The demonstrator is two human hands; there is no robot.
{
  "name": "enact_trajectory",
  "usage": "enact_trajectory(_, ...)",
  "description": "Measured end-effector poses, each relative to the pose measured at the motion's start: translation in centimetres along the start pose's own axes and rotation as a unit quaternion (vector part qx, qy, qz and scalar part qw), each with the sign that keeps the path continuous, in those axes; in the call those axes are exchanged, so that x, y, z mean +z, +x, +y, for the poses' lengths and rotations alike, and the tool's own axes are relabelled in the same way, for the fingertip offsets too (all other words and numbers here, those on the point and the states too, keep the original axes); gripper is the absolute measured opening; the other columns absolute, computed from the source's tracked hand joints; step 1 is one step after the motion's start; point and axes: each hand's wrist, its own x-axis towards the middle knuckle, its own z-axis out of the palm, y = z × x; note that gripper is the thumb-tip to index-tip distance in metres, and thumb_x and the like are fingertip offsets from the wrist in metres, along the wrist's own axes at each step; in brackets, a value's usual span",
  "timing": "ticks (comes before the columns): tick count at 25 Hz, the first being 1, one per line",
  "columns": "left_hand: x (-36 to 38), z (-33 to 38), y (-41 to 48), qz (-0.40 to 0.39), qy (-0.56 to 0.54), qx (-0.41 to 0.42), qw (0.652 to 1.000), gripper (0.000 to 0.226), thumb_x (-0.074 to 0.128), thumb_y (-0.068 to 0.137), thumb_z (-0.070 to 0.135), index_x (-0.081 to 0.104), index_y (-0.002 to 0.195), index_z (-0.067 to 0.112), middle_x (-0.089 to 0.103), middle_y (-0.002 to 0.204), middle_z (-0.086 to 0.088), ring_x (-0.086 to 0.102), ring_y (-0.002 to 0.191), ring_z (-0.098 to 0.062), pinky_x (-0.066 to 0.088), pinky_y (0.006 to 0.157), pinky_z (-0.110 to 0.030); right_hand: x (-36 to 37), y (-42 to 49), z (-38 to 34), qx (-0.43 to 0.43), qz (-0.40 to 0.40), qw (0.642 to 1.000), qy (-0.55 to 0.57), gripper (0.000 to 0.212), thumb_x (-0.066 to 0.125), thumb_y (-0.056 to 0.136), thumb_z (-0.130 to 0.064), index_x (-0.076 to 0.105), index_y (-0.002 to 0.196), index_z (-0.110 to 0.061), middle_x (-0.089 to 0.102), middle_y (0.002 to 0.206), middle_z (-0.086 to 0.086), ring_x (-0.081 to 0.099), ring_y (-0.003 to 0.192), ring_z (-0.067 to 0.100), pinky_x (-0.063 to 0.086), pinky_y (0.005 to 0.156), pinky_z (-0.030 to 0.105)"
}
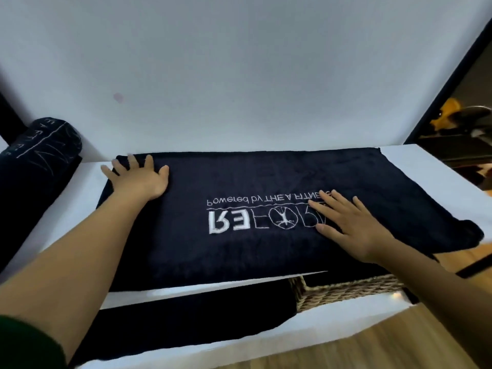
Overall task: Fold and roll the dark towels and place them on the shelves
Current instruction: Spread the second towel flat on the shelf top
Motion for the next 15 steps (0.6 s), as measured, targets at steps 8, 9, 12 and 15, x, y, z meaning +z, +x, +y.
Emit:
enact_trajectory(8, 2.1, 14.5, -10.5, -0.021, -0.009, 0.47, 0.882, 0.067, 0.013, 0.092, 0.071, 0.006, 0.153, 0.044, -0.006, 0.164, 0.008, -0.014, 0.15, -0.019, -0.011, 0.118, -0.057, -0.4, -4.1, 3.4, 0.229, 0.135, 0.954, 0.141, 0.06, 0.04, 0.096, -0.057, 0.036, 0.15, -0.031, 0.029, 0.16, 0.0, 0.019, 0.149, 0.014, 0.013, 0.122, 0.039)
enact_trajectory(9, 2.5, 14.5, -10.5, -0.028, 0.011, 0.453, 0.891, 0.069, 0.013, 0.091, 0.073, 0.003, 0.153, 0.046, -0.008, 0.164, 0.009, -0.015, 0.15, -0.02, -0.011, 0.117, -0.06, -0.4, -6.0, 5.4, 0.277, 0.093, 0.952, 0.09, 0.071, 0.026, 0.093, -0.064, 0.028, 0.154, -0.029, 0.019, 0.163, 0.002, 0.01, 0.151, 0.016, 0.006, 0.122, 0.04)
enact_trajectory(12, 1.3, 16.8, -10.7, -0.056, 0.039, 0.394, 0.917, 0.064, 0.026, 0.095, 0.061, 0.01, 0.152, 0.038, 0.001, 0.164, -0.001, -0.008, 0.15, -0.033, -0.004, 0.114, -0.068, -0.3, -9.0, 8.6, 0.342, 0.039, 0.938, 0.046, 0.089, 0.008, 0.083, -0.07, 0.011, 0.158, -0.022, -0.001, 0.165, 0.005, -0.005, 0.152, 0.02, -0.005, 0.122, 0.041)
enact_trajectory(15, 0.7, 22.0, -13.1, -0.01, 0.026, 0.467, 0.884, 0.058, 0.026, 0.099, 0.044, 0.015, 0.153, 0.024, 0.01, 0.162, -0.01, -0.002, 0.15, -0.035, 0.0, 0.116, -0.065, -0.2, -8.3, 8.7, 0.332, 0.04, 0.941, 0.045, 0.09, 0.007, 0.083, -0.071, 0.008, 0.158, -0.022, -0.004, 0.165, 0.006, -0.008, 0.151, 0.02, -0.008, 0.121, 0.041)
